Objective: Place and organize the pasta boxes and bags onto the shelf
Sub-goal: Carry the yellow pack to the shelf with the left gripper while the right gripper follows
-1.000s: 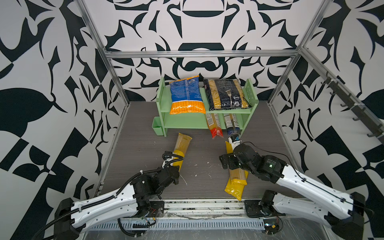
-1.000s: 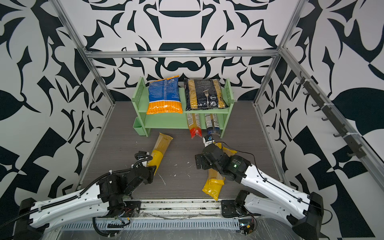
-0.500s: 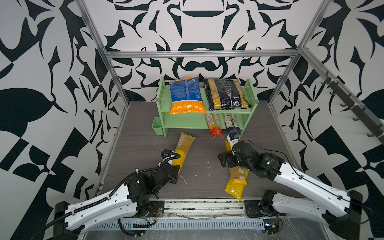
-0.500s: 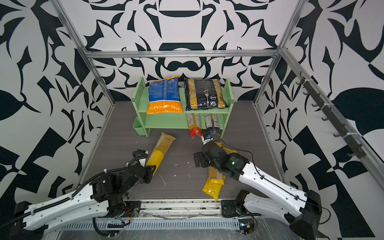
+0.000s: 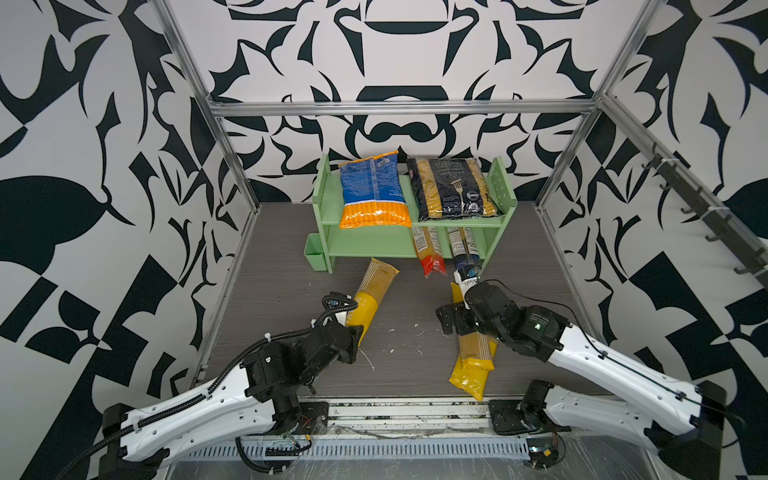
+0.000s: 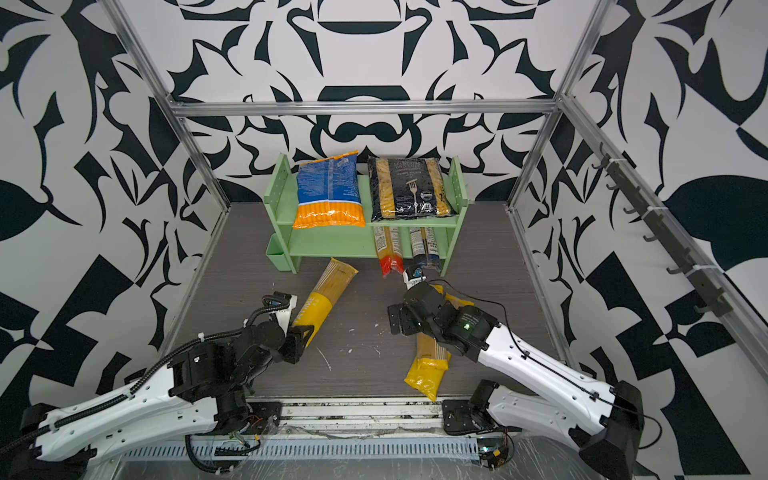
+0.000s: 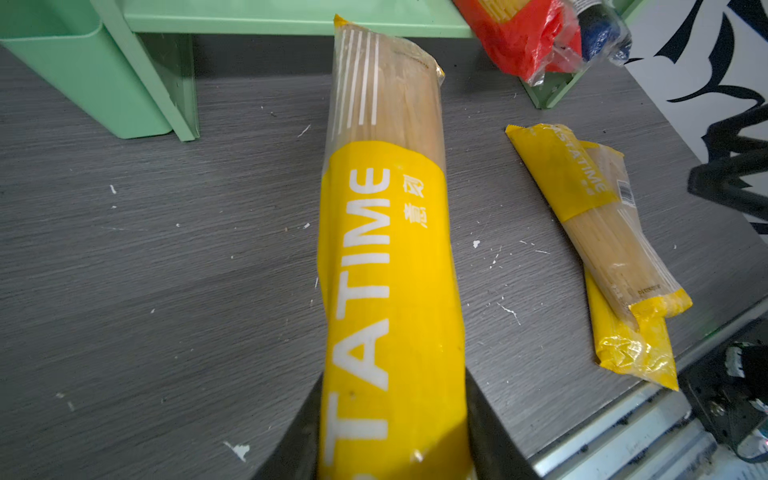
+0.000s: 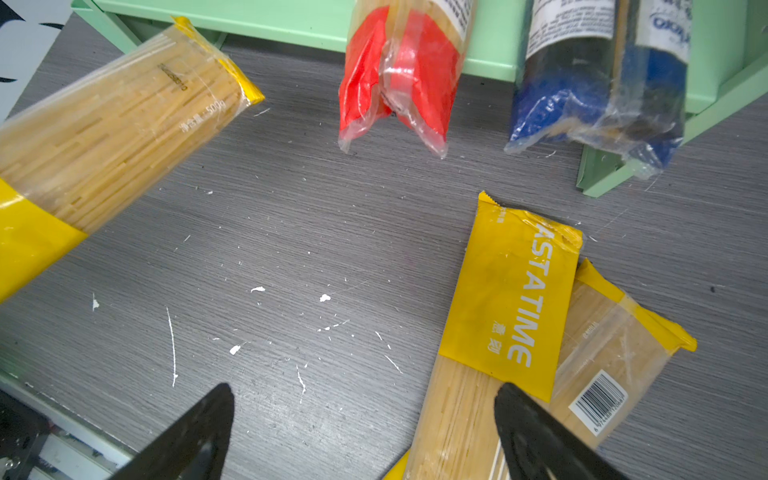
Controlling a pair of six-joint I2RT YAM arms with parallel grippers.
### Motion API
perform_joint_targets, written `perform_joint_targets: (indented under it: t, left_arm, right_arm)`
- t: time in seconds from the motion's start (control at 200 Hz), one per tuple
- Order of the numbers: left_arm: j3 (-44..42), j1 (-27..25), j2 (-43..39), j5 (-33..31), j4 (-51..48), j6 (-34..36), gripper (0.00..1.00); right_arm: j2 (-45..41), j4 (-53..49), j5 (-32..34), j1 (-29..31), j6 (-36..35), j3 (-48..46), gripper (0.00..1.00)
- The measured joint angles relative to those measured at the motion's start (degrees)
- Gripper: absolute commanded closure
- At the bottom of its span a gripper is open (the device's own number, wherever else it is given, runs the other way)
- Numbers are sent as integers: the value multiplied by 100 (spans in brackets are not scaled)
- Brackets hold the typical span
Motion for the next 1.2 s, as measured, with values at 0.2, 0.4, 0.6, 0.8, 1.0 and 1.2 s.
perform_joint_targets:
  t: [0.2, 0.4, 0.6, 0.8, 1.0, 1.2]
  left_arm:
    - [306, 0, 46, -76, 2, 208, 100]
    - [354, 0, 138, -380, 83, 470, 100]
    - [354, 4, 365, -857, 490, 935, 100]
    - [337, 702, 708, -688, 1198, 1357, 100]
    - [299, 1786, 909, -262, 1646, 1464, 100]
    - [291, 2581, 1405, 365, 2157, 1499, 100]
  right_arm:
    - [-20, -7, 0, -15, -22, 28, 0]
    - [-20, -44, 0, -90, -79, 131, 0]
    - [-24, -94, 2, -221, -151, 216, 0]
    - [-87, -162, 0, -417, -245, 236, 0]
    - [-83, -195, -46, -688, -396, 299, 0]
    - [153, -166, -262, -1025, -568, 396, 0]
